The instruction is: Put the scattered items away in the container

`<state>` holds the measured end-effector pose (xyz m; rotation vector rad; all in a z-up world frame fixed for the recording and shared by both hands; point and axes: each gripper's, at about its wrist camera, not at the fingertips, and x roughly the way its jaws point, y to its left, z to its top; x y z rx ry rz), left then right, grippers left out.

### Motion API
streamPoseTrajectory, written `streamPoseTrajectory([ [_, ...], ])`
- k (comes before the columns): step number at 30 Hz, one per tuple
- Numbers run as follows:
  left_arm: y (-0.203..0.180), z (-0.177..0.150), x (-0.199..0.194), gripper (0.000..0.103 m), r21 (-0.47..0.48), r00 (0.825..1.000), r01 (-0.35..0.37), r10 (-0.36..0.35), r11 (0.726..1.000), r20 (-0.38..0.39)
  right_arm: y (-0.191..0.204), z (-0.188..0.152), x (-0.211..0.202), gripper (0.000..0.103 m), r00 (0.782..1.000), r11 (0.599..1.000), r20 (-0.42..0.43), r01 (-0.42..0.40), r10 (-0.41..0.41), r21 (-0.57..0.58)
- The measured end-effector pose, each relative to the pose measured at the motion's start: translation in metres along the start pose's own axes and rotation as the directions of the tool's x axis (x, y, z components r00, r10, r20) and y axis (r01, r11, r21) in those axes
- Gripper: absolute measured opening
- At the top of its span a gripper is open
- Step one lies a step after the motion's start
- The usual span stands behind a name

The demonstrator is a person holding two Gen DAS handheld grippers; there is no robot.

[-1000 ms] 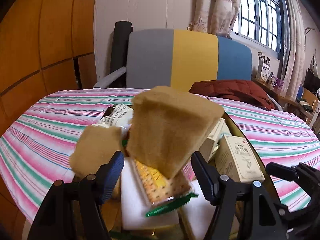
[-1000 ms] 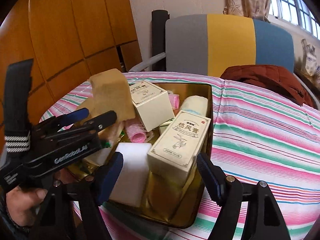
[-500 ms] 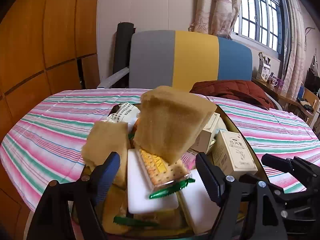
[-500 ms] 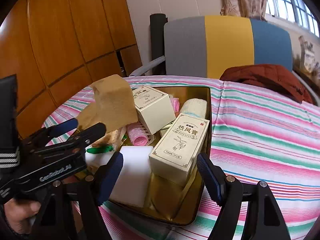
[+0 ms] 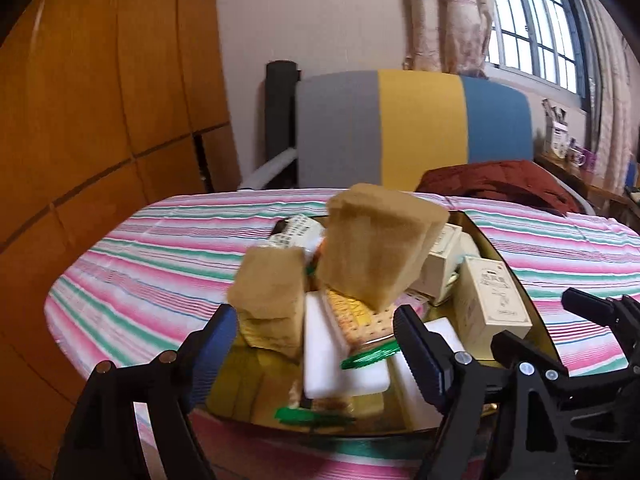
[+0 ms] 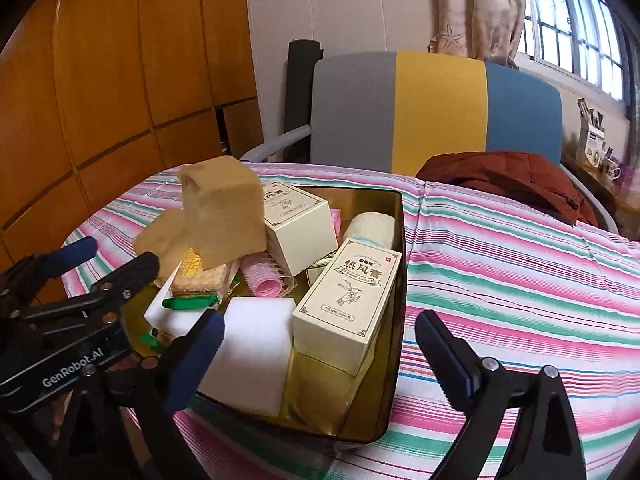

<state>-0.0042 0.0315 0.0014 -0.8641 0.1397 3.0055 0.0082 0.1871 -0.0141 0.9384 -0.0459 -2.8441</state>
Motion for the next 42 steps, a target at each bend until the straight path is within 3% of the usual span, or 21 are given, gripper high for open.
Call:
streamPoseTrajectory([
  [5, 0.011, 0.001, -0.005, 0.072, -0.061, 1.000, 0.009, -0.009, 0.998, -0.009, 0.003, 0.001, -0.002, 0.100, 1.000, 1.000, 0.013, 0.023, -0.023, -0.015],
  [11, 0.018, 0.000, -0.005, 0.065, -0.125, 0.996, 0.070, -0.075, 0.990, -0.037, 0.008, 0.002, -0.004, 0.103, 0.999, 0.999, 0.012, 0.050, -0.050, -0.021],
  [42, 0.018, -0.001, -0.014, 0.065, -0.124, 0.996, 0.084, -0.088, 0.989, -0.031, 0.024, 0.005, 0.004, 0.103, 0.996, 0.994, -0.007, 0.086, -0.087, -0.062],
])
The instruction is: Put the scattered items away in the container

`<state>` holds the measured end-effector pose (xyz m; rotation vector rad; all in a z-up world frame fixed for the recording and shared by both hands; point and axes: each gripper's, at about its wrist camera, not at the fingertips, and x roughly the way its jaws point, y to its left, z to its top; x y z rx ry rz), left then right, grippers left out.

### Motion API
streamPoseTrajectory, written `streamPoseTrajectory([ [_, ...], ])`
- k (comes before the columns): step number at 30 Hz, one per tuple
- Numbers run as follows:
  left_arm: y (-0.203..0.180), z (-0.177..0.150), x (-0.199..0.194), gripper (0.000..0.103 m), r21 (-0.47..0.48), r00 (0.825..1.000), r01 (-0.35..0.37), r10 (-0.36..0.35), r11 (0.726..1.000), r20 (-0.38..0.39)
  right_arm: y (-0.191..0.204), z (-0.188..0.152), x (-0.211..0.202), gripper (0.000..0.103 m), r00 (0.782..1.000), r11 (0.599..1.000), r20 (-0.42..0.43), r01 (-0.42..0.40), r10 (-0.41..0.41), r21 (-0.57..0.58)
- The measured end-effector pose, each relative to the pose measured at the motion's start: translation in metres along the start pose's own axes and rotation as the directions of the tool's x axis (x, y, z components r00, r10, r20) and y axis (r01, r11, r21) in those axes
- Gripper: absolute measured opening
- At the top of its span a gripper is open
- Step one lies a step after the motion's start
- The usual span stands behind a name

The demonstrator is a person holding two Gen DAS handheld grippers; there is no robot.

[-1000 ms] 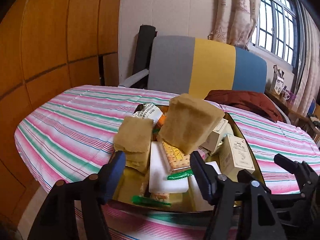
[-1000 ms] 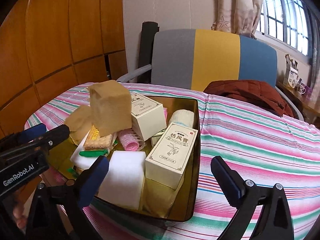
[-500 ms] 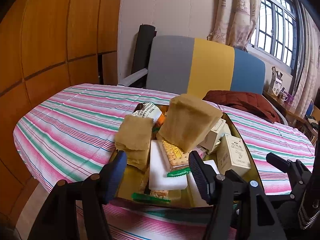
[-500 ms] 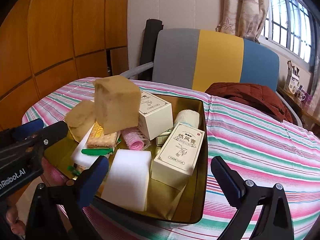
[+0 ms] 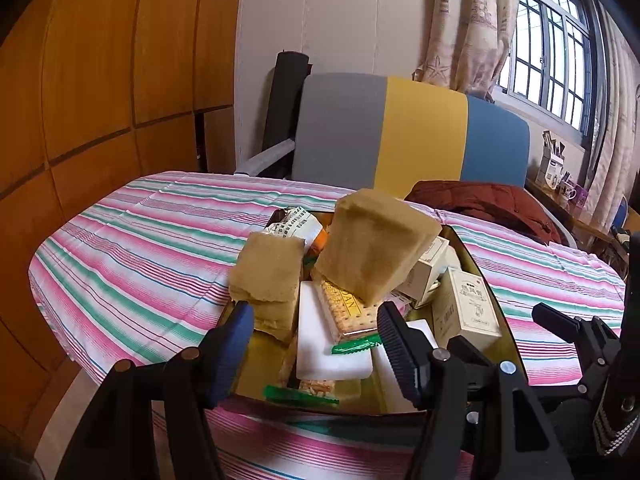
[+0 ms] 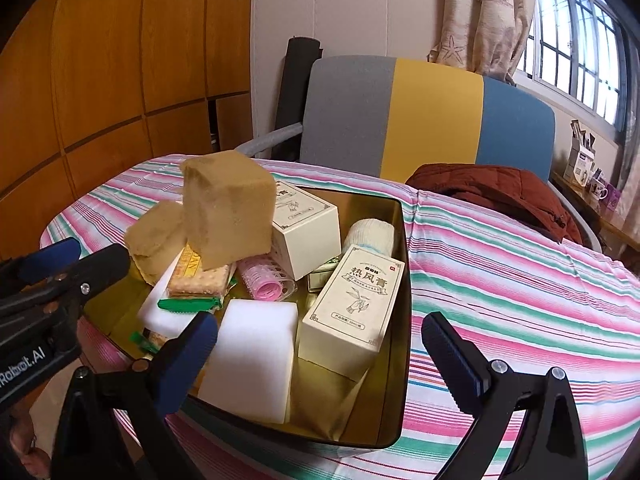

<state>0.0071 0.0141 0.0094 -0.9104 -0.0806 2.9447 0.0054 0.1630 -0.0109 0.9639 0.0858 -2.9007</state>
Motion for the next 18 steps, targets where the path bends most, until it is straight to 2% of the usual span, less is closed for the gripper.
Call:
streamPoseTrajectory([
  [8, -0.0015, 0.0009, -0.0010, 0.057, 0.011, 1.000, -0.011, 0.011, 1.000, 0.013, -0.0030, 0.0005, -0.0010, 0.103, 1.000, 1.000, 0.004, 0.010, -0.010, 0.005],
  [18, 0.0020, 0.0004, 0.0037, 0.057, -0.001, 1.000, -0.008, 0.008, 1.000, -0.013, -0.0036, 0.0016, 0.0008, 0.103, 1.000, 1.000, 0.004, 0.008, -0.008, 0.006],
])
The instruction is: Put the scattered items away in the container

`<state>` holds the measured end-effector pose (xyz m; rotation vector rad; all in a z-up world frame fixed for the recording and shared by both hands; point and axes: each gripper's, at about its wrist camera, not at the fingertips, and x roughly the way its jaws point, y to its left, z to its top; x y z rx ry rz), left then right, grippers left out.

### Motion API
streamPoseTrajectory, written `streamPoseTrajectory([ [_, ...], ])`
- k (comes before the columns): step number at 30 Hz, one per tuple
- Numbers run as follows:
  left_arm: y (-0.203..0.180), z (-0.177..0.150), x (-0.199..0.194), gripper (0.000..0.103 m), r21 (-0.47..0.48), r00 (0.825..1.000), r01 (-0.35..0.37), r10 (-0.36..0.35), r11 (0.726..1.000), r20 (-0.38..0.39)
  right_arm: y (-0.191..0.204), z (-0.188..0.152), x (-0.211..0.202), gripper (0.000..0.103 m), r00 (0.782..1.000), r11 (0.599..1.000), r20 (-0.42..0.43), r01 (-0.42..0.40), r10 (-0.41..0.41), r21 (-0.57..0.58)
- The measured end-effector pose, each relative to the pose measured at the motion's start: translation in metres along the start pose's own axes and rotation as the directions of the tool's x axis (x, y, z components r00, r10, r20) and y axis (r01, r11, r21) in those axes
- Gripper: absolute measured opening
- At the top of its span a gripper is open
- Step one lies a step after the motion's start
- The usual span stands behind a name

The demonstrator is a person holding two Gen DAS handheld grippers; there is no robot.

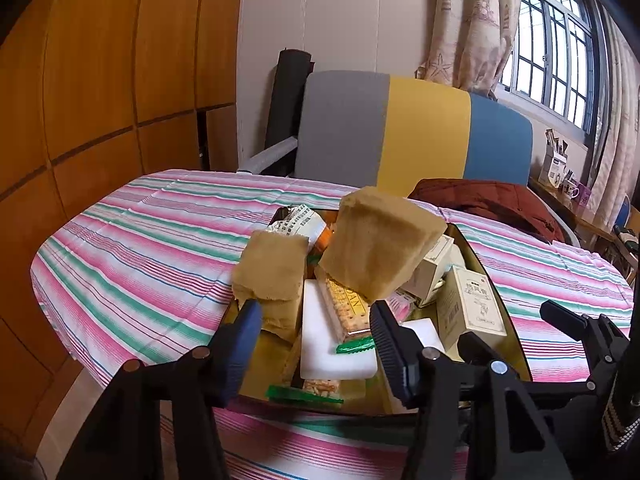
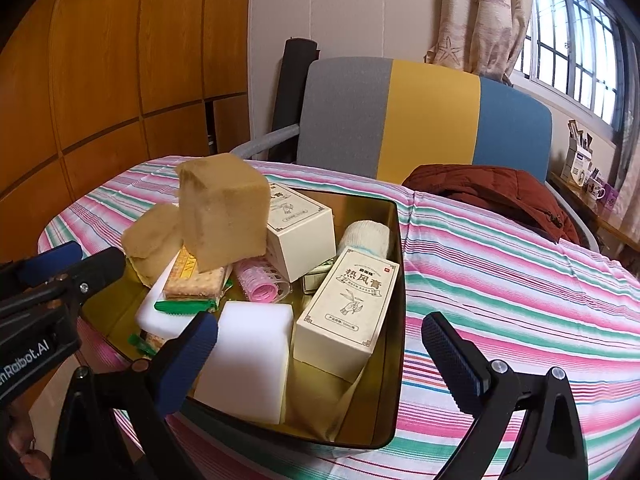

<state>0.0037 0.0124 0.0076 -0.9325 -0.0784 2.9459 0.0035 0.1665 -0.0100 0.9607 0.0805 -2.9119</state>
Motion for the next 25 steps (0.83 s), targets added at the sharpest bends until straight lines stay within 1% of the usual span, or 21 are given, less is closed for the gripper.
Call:
streamPoseTrajectory([
  [3, 0.001, 0.002, 0.002, 0.057, -0.002, 1.000, 0.010, -0.010, 1.000, -0.010, 0.000, 0.004, 0.002, 0.103, 1.000, 1.000, 0.012, 0.002, -0.002, 0.003],
  [5, 0.004, 0.005, 0.003, 0.057, -0.020, 1.000, 0.022, -0.022, 1.000, -0.011, 0.001, 0.009, 0.004, 0.103, 1.000, 1.000, 0.026, 0.000, 0.000, 0.001],
  [10, 0.009, 0.009, 0.001, 0.057, -0.026, 1.000, 0.003, -0.003, 1.000, 0.004, 0.006, 0.020, 0.008, 0.103, 0.999, 1.000, 0.042, 0.006, -0.005, -0.025],
  [16, 0.006, 0.006, 0.002, 0.056, -0.004, 1.000, -0.026, 0.026, 1.000, -0.003, 0.000, 0.016, 0.009, 0.103, 0.999, 1.000, 0.033, 0.011, -0.011, 0.002],
  [18, 0.004, 0.005, 0.003, 0.054, -0.005, 1.000, -0.021, 0.021, 1.000, -0.015, -0.001, 0.014, 0.009, 0.103, 1.000, 1.000, 0.029, 0.010, -0.010, 0.005],
  [19, 0.004, 0.004, 0.003, 0.052, -0.007, 0.999, -0.025, 0.024, 1.000, -0.021, -0.001, 0.014, 0.008, 0.103, 1.000, 1.000, 0.029, 0.010, -0.010, 0.005],
  [25, 0.007, 0.001, 0.009, 0.050, -0.027, 0.997, -0.009, 0.007, 1.000, -0.071, 0.001, 0.010, 0.004, 0.103, 0.999, 1.000, 0.035, 0.006, -0.006, 0.001],
])
